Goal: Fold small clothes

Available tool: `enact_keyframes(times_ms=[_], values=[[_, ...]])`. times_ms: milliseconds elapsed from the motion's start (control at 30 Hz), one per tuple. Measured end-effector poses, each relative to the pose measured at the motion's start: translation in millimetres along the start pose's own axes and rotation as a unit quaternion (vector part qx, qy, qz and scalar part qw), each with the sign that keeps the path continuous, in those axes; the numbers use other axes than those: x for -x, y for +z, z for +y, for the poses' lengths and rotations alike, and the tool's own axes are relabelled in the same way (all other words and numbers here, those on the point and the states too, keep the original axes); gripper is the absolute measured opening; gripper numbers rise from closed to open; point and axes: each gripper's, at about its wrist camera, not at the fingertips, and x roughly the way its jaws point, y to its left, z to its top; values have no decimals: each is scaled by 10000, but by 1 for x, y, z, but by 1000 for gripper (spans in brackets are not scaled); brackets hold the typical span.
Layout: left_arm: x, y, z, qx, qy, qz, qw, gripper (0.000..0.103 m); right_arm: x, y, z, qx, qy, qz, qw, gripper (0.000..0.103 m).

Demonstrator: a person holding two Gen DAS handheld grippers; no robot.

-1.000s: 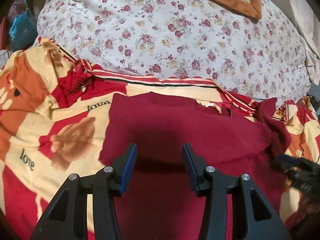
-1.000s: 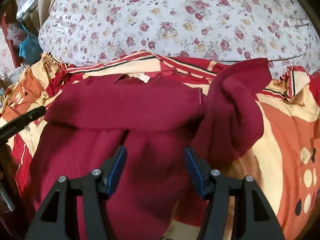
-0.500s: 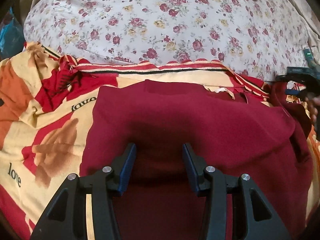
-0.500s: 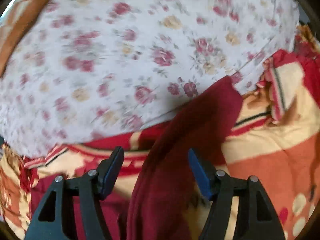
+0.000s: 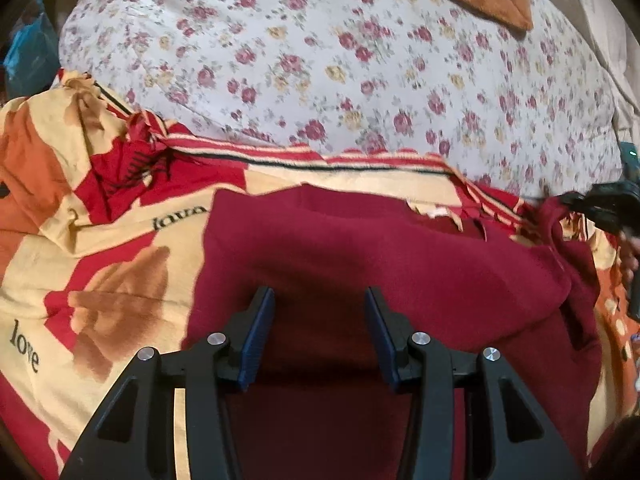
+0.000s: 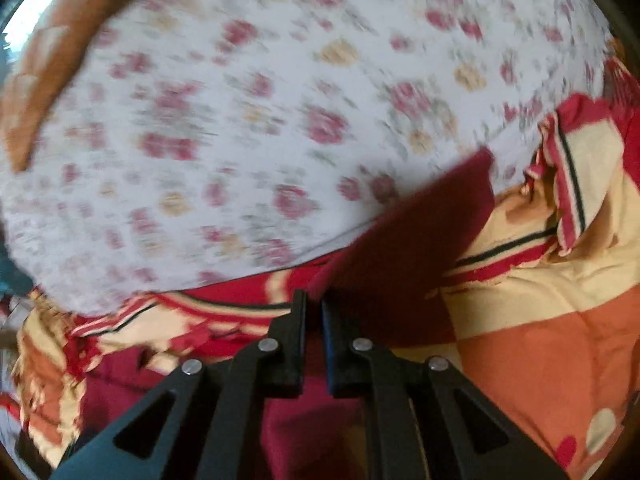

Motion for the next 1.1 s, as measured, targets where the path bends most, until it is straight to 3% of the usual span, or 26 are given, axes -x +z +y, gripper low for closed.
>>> enact_keyframes(times_ms=[233, 433, 600, 700, 733, 800, 933, 1100], values=[[9, 5, 18, 360, -99, -168, 9992, 26, 56, -14, 73, 773, 915, -69, 9928, 7], [14, 8, 32, 685, -245, -248, 9970, 26, 80, -75, 164, 2404, 1413, 367, 9596, 7], [13, 9, 40, 901, -463, -235, 9946, 26, 47, -138, 202, 2887, 1736, 1128, 9348, 7], [11, 10, 40, 929, -588, -199, 9937, 26, 14, -175, 212, 3169, 1606, 1636, 9203, 9], [10, 10, 41, 939, -603, -179, 9936, 26, 6, -182, 211, 3159, 1537, 1758, 9196, 13], [9, 10, 42, 965, -611, -132, 9934, 26, 2, -186, 203, 2901, 1547, 1832, 9265, 44], [8, 11, 46, 1143, -705, -104, 9909, 27, 8, -165, 184, 2405, 1628, 1410, 9465, 51], [11, 12, 53, 1282, -738, -171, 9888, 27, -15, -144, 216, 2461, 1688, 1313, 9454, 52]])
